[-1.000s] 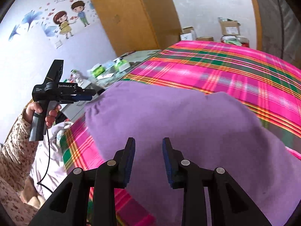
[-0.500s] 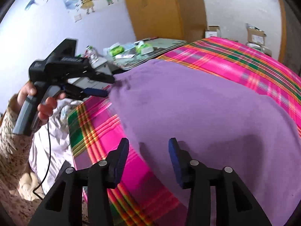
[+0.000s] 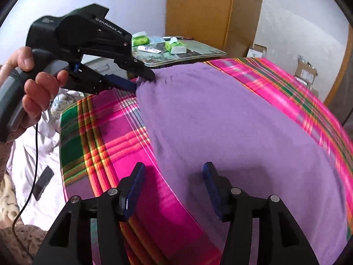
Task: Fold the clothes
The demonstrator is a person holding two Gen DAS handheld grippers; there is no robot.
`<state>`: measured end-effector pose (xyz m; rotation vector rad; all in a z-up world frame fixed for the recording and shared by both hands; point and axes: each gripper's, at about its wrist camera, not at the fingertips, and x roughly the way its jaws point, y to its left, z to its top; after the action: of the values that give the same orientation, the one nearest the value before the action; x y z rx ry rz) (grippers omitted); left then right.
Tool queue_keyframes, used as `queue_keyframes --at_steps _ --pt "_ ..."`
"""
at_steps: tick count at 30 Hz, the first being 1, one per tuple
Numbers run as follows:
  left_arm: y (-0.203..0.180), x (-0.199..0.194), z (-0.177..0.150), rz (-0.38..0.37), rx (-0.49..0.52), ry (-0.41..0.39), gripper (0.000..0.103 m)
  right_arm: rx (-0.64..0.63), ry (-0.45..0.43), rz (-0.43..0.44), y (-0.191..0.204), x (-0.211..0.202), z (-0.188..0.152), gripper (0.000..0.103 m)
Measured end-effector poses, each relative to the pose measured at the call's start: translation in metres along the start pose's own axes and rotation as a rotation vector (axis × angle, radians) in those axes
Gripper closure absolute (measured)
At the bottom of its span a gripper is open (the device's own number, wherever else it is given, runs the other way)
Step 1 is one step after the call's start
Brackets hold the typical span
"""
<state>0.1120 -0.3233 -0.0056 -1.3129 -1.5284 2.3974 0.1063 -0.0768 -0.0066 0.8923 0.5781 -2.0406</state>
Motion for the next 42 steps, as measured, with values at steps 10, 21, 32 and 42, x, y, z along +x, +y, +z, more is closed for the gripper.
queue_keyframes --at_steps 10,21,32,42 --pt "-0.002 -0.015 0.000 -0.017 0.024 -0.043 0.085 -0.024 0.004 -0.082 0.009 0.009 0.016 0.087" --pt "0.009 -0.006 -0.001 0.043 0.071 0.000 0.074 -0.025 0.031 -0.032 0.014 0.013 0.016 0.083" --pt "0.023 -0.025 -0.004 0.036 0.030 -0.042 0.064 -0.021 -0.047 -0.001 0.022 -0.005 0.016 0.064" --pt "0.024 -0.027 -0.006 0.005 0.023 -0.038 0.064 -0.015 0.013 -0.062 0.021 0.015 0.017 0.046"
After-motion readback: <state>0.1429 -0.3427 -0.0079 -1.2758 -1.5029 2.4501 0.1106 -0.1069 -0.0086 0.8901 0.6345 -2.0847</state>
